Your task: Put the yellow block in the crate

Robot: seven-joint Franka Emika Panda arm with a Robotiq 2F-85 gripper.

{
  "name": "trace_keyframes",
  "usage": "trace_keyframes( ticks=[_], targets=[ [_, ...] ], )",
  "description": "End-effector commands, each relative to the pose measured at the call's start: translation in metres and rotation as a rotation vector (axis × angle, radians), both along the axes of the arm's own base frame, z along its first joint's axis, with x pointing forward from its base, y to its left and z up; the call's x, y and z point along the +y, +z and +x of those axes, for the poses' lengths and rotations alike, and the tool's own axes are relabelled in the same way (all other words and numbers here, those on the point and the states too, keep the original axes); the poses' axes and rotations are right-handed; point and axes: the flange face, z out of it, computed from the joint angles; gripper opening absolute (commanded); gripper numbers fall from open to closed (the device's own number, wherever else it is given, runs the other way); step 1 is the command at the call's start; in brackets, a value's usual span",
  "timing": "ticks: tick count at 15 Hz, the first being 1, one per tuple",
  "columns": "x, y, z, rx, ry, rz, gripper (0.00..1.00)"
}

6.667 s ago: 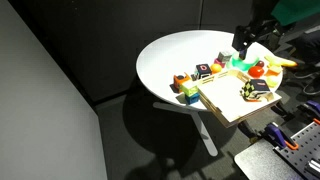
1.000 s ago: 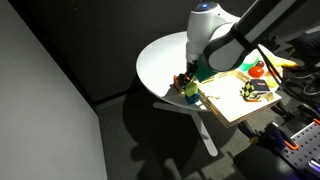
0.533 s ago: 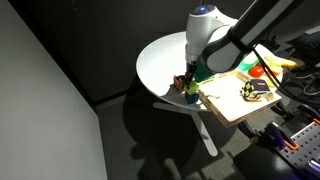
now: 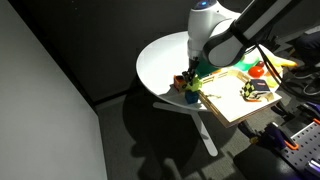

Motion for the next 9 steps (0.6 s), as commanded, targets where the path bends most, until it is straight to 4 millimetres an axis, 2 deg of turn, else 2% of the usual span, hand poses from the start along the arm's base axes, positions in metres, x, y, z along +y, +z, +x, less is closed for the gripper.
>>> trace_keyframes(
  ticks=[1,5,6,7,9],
  targets=[
    [-0.022,0.02,-0.012,0.003,-0.047,-0.033,0.28],
    [-0.052,0.023,-0.025,0.014,-0.106,-0.033,0.28],
    [-0.061,0.023,-0.03,0.021,-0.116,-0.031,0.6],
    [-0.068,0.024,-0.034,0.026,-0.123,-0.026,0.79],
    [-0.083,0.026,-0.04,0.03,-0.142,-0.014,0.92]
  ],
)
